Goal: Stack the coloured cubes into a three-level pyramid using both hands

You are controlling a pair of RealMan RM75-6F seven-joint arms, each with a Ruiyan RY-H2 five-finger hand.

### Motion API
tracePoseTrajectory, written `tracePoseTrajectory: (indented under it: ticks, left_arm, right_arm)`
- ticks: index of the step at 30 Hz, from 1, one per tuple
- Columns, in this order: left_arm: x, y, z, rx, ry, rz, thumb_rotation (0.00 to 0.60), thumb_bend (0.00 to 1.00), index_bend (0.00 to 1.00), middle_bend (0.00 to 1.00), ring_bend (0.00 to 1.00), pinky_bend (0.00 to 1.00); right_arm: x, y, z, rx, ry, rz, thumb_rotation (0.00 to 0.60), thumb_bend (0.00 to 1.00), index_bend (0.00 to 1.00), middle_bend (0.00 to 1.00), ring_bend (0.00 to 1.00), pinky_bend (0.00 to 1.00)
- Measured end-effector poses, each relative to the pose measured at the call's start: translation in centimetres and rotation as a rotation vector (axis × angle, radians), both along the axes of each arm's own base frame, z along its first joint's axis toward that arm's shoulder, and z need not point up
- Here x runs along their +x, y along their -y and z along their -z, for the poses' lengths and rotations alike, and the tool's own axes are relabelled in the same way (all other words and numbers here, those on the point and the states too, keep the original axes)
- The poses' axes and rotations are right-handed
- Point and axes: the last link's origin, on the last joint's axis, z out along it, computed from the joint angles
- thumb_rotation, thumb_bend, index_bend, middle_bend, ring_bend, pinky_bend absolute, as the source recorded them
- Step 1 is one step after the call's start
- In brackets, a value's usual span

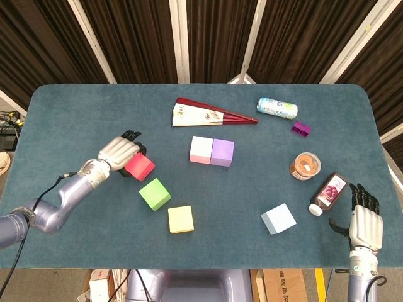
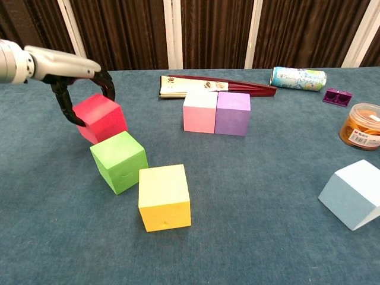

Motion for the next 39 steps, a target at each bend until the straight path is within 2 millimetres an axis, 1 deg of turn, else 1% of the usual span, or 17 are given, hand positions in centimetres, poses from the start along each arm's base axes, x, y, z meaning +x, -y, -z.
tracePoseTrajectory:
  ticks: [2, 7, 12, 15, 21, 25, 33, 39]
  left_arm:
    - [0.1, -0.3, -0.7, 0.022, 0.021, -0.018, 0.6, 0.34, 0.4, 0.36, 0.0, 0.01]
    - [0.3, -0.8, -1.6, 0.076, 0.096, -0.093, 0.6, 0.33, 0.4, 0.36, 0.0, 0.02]
    - [0.8, -1.3, -2.0, 0.138, 0.164, -0.183, 0.6, 0.34, 0.41, 0.37, 0.0, 0.02]
    - [1.6, -1.5, -1.9, 0.182, 0.176, -0.215, 0.6, 0.33, 0.43, 0.38, 0.01, 0.03]
    - [4.4, -2.0, -0.7, 0.242, 0.161, -0.231, 0.6, 0.34, 0.45, 0.38, 0.02, 0.04]
    - [6.0, -2.6, 0.6, 0.25, 0.133, -0.249, 0.6, 0.34, 0.45, 0.38, 0.02, 0.04]
    - [8.4, -3.6, 3.5, 0.233, 0.079, -0.289, 0.6, 0.32, 0.44, 0.38, 0.02, 0.04]
    - [9.8, -4.2, 5.1, 0.226, 0.102, -0.322, 0.6, 0.3, 0.44, 0.36, 0.02, 0.04]
  right_arm:
    - [0.0, 0.0, 0.1, 0.004, 0.004, -0.002, 0.6, 0.27, 0.09, 0.03, 0.0, 0.0]
    - [0.1, 0.0, 0.1, 0.015, 0.02, -0.008, 0.6, 0.27, 0.09, 0.03, 0.0, 0.0]
    - [0.3, 0.1, 0.0, 0.015, 0.032, -0.019, 0.6, 0.27, 0.09, 0.03, 0.0, 0.0]
    - [0.4, 0.0, -0.1, 0.013, 0.041, -0.029, 0.6, 0.27, 0.09, 0.03, 0.0, 0.0]
    - [0.5, 0.1, 0.0, 0.021, 0.049, -0.034, 0.6, 0.27, 0.09, 0.03, 0.0, 0.0]
    - [0.4, 0.1, 0.1, 0.025, 0.045, -0.03, 0.6, 0.27, 0.09, 0.03, 0.0, 0.0]
    - [0.0, 0.3, 0.1, 0.021, 0.041, -0.012, 0.6, 0.27, 0.09, 0.03, 0.0, 0.0]
    - [-0.2, 0.4, 0.0, 0.019, 0.042, -0.003, 0.6, 0.27, 0.09, 0.03, 0.0, 0.0]
